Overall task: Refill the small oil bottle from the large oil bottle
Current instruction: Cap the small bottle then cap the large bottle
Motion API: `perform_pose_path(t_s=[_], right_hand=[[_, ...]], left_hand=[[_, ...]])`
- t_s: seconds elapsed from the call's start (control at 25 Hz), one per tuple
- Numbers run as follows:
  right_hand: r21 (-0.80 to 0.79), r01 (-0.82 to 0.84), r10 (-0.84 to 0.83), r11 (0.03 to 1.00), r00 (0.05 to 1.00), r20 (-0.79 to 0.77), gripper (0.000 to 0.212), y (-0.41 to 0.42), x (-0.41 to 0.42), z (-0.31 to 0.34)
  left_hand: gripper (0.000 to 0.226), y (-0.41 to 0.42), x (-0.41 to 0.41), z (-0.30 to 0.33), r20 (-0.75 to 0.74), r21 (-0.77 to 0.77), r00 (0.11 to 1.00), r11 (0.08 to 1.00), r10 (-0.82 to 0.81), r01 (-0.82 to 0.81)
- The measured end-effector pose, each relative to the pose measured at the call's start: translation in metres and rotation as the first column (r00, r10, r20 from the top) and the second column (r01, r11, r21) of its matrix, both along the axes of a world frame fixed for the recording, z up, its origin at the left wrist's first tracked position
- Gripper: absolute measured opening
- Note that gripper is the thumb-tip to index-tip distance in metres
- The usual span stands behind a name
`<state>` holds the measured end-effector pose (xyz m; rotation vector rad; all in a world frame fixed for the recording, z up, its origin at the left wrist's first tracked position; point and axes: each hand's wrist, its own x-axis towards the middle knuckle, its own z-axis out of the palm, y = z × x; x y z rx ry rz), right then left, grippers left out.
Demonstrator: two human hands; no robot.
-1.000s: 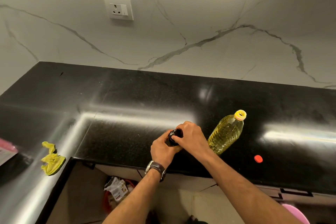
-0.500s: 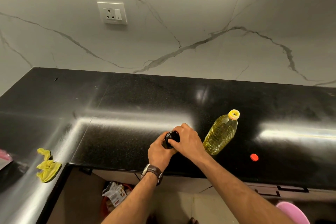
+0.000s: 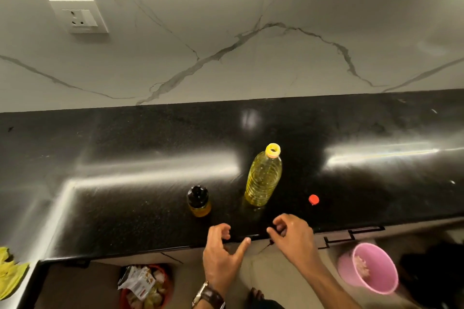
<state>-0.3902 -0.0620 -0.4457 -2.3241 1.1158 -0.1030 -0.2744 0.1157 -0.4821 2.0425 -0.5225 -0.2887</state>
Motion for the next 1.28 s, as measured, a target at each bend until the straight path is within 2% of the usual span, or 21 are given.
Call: perform_pose_path(t_s=[0.12,0.2,0.32,0.48,0.64,0.76,0.84,0.92,1.0,1.12,1.28], right_hand=[[-0.157,0.166,-0.168,0.974,0.986,-0.001,0.038,-0.052,-0.023,-0.002],[-0.207,0.208,-0.222,0.956,0.974,-0.048,0.048,-0.088,-0.027,-0.003],[-0.162,0.191,-0.21,0.968,0.972,-0.109,0.051,-0.123,-0.024,-0.012],[-0.087,0.204,-0.214,0.975,0.969,-0.127,0.033,-0.134,-0.02,-0.028],[-0.098,0.093,-0.104,0.991,0.988,-0.114,0.023,-0.135,-0.014,-0.003],[-0.074,-0.05,0.06,0.996,0.989,0.133,0.031,-0.131,0.012,0.074],[-0.097,-0.239,0.258,0.966,0.904,0.342,0.033,-0.128,0.034,0.138],[-0.129,-0.408,0.422,0.904,0.803,0.42,0.032,-0.121,0.056,0.192],[-0.14,-0.534,0.546,0.834,0.759,0.354,0.031,-0.115,0.075,0.222],[-0.166,-0.628,0.65,0.76,0.743,0.161,0.031,-0.11,0.092,0.23],[-0.182,-0.655,0.673,0.734,0.737,0.063,0.027,-0.107,0.1,0.23]], left_hand=[[0.063,-0.031,-0.011,0.012,-0.024,-0.028,0.997,0.997,-0.07,0.069],[0.067,-0.05,-0.011,0.017,-0.021,-0.048,0.996,0.996,-0.082,0.081],[0.073,-0.068,-0.008,0.024,-0.028,-0.071,0.997,0.995,-0.074,0.072],[0.079,-0.081,-0.004,0.034,-0.003,-0.09,1.0,0.996,-0.03,0.03],[0.091,-0.088,0.004,0.042,0.019,-0.1,1.0,0.995,0.018,-0.015],[0.104,-0.098,0.014,0.06,0.035,-0.157,0.999,0.987,0.035,-0.029],[0.108,-0.109,0.022,0.074,0.056,-0.19,0.998,0.982,0.023,-0.012],[0.109,-0.12,0.03,0.087,0.069,-0.218,0.998,0.976,0.005,0.01],[0.109,-0.13,0.037,0.1,0.078,-0.24,0.997,0.97,-0.027,0.045],[0.101,-0.139,0.044,0.113,0.095,-0.257,0.994,0.963,-0.059,0.082],[0.065,-0.141,0.051,0.12,0.147,-0.293,0.984,0.945,-0.105,0.144]])
